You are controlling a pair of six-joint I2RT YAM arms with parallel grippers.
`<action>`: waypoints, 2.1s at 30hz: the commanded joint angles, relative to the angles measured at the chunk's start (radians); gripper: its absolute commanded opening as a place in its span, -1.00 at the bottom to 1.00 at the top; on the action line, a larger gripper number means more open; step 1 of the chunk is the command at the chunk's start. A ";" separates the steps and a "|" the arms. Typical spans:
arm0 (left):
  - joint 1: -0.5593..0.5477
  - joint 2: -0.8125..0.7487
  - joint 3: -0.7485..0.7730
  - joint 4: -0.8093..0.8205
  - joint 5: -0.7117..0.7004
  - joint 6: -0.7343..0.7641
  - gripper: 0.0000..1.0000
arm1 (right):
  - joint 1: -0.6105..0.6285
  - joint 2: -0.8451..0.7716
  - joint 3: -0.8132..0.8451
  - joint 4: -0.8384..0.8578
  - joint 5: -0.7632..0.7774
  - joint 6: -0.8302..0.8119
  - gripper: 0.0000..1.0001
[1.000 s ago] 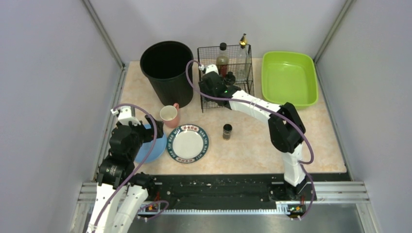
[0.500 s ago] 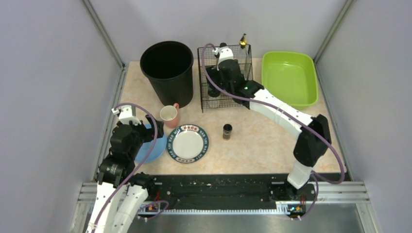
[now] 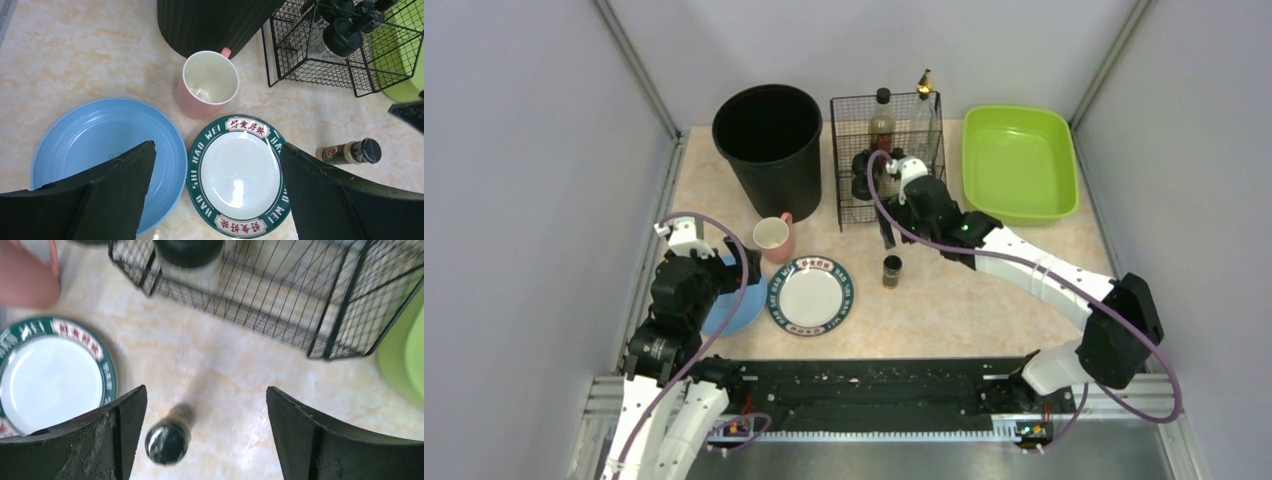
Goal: Clear the kitchen counter
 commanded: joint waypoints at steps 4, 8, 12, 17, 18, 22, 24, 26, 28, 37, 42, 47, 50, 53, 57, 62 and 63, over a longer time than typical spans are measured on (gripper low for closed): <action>-0.002 0.000 0.000 0.018 0.016 0.007 0.98 | 0.011 -0.103 -0.154 0.021 -0.116 0.048 0.73; -0.002 -0.001 0.001 0.018 0.015 0.007 0.98 | 0.028 -0.088 -0.190 0.044 -0.137 0.067 0.73; -0.002 -0.003 -0.001 0.018 0.013 0.005 0.98 | 0.058 -0.062 -0.205 0.075 -0.142 0.081 0.73; -0.002 -0.001 -0.001 0.017 0.017 0.005 0.98 | 0.079 -0.025 -0.213 0.102 -0.136 0.096 0.73; -0.002 -0.002 -0.001 0.018 0.016 0.005 0.98 | 0.084 -0.017 -0.212 0.103 -0.132 0.098 0.73; -0.002 -0.001 -0.001 0.018 0.017 0.005 0.98 | 0.101 0.016 -0.205 0.094 -0.095 0.095 0.70; -0.002 -0.001 -0.001 0.018 0.017 0.006 0.98 | 0.108 0.029 -0.202 0.090 -0.084 0.095 0.66; -0.002 0.000 -0.001 0.019 0.019 0.006 0.98 | 0.116 0.036 -0.201 0.090 -0.077 0.092 0.57; -0.002 0.000 0.000 0.017 0.019 0.006 0.98 | 0.123 0.045 -0.195 0.082 -0.069 0.089 0.46; -0.002 -0.001 -0.001 0.018 0.021 0.006 0.98 | 0.141 0.060 -0.170 0.024 0.003 0.084 -0.25; -0.002 0.001 -0.001 0.019 0.022 0.007 0.98 | 0.145 0.027 -0.146 0.012 0.034 0.076 -0.81; -0.002 0.003 0.000 0.020 0.022 0.007 0.98 | 0.145 -0.006 -0.074 -0.022 0.108 0.034 -0.85; -0.002 0.006 -0.001 0.019 0.023 0.007 0.98 | 0.143 -0.002 -0.010 -0.047 0.160 -0.010 -0.85; -0.002 0.005 0.000 0.019 0.022 0.007 0.98 | 0.127 0.013 0.065 -0.069 0.189 -0.049 -0.86; -0.002 0.005 -0.001 0.019 0.025 0.007 0.98 | 0.079 0.028 0.158 -0.079 0.191 -0.079 -0.85; -0.002 0.007 0.000 0.020 0.029 0.007 0.98 | 0.006 0.061 0.250 -0.072 0.178 -0.081 -0.85; -0.002 0.007 0.000 0.020 0.030 0.007 0.98 | -0.008 0.076 0.268 -0.066 0.173 -0.082 -0.86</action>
